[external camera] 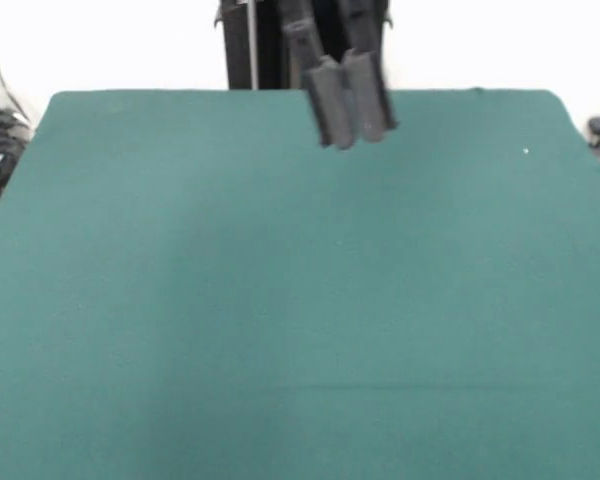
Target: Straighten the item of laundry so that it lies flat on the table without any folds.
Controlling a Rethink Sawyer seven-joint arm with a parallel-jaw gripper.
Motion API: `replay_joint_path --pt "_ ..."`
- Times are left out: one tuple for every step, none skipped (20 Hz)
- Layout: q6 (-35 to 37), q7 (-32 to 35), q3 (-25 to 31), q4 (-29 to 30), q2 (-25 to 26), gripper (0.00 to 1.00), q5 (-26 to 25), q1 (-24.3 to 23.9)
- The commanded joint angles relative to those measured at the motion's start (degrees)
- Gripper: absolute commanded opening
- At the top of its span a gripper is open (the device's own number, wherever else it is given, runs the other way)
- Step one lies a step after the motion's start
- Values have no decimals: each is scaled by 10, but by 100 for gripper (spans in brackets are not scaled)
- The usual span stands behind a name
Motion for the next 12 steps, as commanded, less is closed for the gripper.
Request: replay_joint_path --pt "56 128 -139 70 4 0 37 27" --pt "54 134 -144 72 6 0 46 26" --pt "52 139 -152 75 10 0 55 26" --pt "50 144 -160 79 14 0 63 27" --pt "46 149 -166 78 22 0 68 28" --pt "38 139 -173 77 31 0 69 30" --pt "26 128 -182 72 35 0 64 34" --pt "13 111 -190 70 39 0 58 37" --pt "-3 97 -198 68 40 0 49 40" --pt "-12 87 -204 65 41 0 42 43" --pt "-14 78 -211 61 41 0 36 47" --pt "-22 68 -220 60 37 0 27 50"
